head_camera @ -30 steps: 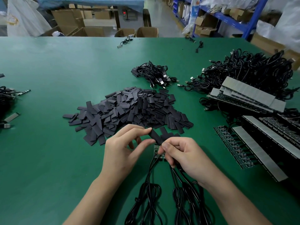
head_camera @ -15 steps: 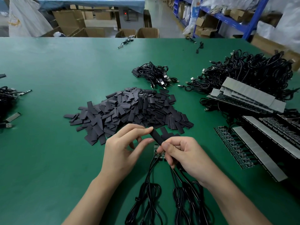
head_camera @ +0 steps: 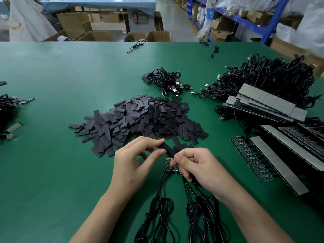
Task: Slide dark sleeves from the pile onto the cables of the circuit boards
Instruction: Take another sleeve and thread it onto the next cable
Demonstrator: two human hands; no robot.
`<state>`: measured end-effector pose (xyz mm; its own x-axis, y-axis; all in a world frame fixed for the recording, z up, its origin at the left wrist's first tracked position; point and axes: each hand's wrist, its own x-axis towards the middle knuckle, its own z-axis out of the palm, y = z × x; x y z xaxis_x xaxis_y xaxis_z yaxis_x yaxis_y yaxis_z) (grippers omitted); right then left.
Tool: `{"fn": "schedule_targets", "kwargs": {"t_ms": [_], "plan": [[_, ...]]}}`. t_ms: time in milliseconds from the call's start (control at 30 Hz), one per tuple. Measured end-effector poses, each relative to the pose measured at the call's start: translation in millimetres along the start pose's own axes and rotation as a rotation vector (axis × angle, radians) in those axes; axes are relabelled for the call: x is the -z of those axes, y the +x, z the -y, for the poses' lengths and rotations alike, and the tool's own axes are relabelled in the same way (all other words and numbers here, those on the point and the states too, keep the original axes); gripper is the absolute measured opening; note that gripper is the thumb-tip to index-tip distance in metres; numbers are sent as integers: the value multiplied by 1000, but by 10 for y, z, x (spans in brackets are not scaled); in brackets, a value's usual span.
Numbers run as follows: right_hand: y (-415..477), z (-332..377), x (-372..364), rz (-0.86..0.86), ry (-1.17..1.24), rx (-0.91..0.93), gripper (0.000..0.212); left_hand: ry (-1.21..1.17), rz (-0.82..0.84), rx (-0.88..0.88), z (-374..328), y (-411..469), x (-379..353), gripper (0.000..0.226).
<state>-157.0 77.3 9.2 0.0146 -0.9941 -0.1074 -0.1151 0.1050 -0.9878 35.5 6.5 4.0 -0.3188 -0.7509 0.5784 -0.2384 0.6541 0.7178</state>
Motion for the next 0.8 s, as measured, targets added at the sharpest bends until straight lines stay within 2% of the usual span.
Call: {"fn": "schedule_targets", "kwargs": {"t_ms": [133,233,300,367,500,567,667,800], "plan": [[-3,-14,-2,-31,-169,50,18,-347,5,295,-50,-13,-59,9],[-29,16,78,-185,-403,154,24,-504,-51,352,-58,14,-56,9],[-40,53,198,-215,-521,235,31,-599,-137,407,-54,38,-16,10],[-47,61,299,-172,-621,247,29,-640,-219,460,-36,56,27,10],[-23,0,344,-115,-710,199,10,-683,-315,530,11,78,81,14],[-25,-16,325,-104,-710,198,13,-704,-358,555,38,86,105,16],[-31,-17,315,-81,-699,208,17,-727,-389,574,68,91,127,19],[-33,-8,271,-90,-745,243,6,-744,-382,573,78,84,121,19]]}}
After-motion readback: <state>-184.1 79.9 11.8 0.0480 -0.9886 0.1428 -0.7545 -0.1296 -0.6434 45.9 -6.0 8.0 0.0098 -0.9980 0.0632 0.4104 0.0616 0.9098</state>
